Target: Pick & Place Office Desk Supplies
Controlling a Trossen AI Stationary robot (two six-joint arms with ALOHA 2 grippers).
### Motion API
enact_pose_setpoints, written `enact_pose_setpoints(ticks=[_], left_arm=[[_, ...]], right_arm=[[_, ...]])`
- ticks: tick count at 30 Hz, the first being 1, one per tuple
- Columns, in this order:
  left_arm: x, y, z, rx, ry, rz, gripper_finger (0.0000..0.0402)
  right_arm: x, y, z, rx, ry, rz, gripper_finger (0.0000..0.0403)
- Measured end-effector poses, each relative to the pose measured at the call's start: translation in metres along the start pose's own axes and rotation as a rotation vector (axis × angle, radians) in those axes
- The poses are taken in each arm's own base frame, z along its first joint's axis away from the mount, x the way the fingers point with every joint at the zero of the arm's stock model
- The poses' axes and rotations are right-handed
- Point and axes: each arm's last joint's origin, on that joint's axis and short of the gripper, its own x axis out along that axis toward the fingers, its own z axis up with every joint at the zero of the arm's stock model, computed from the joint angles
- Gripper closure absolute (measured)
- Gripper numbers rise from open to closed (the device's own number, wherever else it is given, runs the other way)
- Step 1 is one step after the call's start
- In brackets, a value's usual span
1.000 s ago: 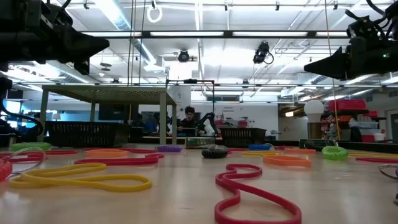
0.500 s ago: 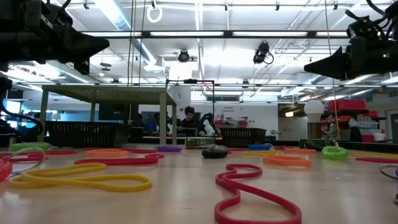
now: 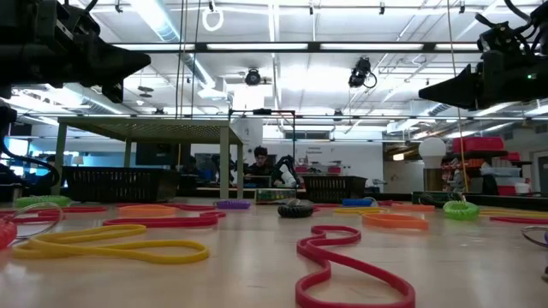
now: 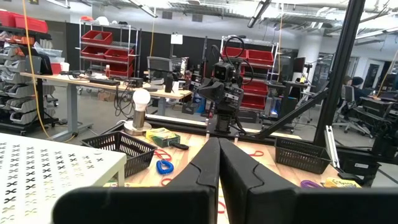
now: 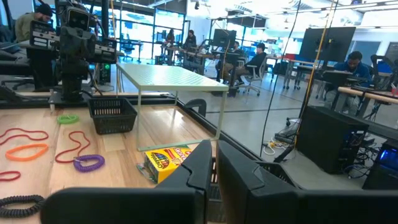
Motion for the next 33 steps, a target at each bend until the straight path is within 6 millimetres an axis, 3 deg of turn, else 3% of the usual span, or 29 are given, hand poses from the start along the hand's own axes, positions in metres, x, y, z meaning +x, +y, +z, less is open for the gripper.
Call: enact_pose_setpoints(ticks=[11, 21, 25, 33], left_arm=[[0.0, 0.0, 0.0, 0.0, 0.0, 0.0, 0.0392], [0.0, 0.0, 0.006, 0.013, -0.064, 0.012, 0.0392], [-0.001, -0.001, 0.011, -0.086, -0.111, -0.003, 0.0392], [-0.003, -0.002, 0.025, -0.102, -0.256, -0.036, 0.0392]], right_arm=[[0.0, 0.0, 0.0, -0.001, -0.002, -0.001, 0.0368], [0.0, 0.0, 0.005, 0.112, -0.052, 0.008, 0.0368], [0.0, 0.0, 0.006, 0.111, -0.059, 0.03, 0.0368], [0.0, -0.001, 0.011, 0.183, -0.109, 0.026, 0.0368]])
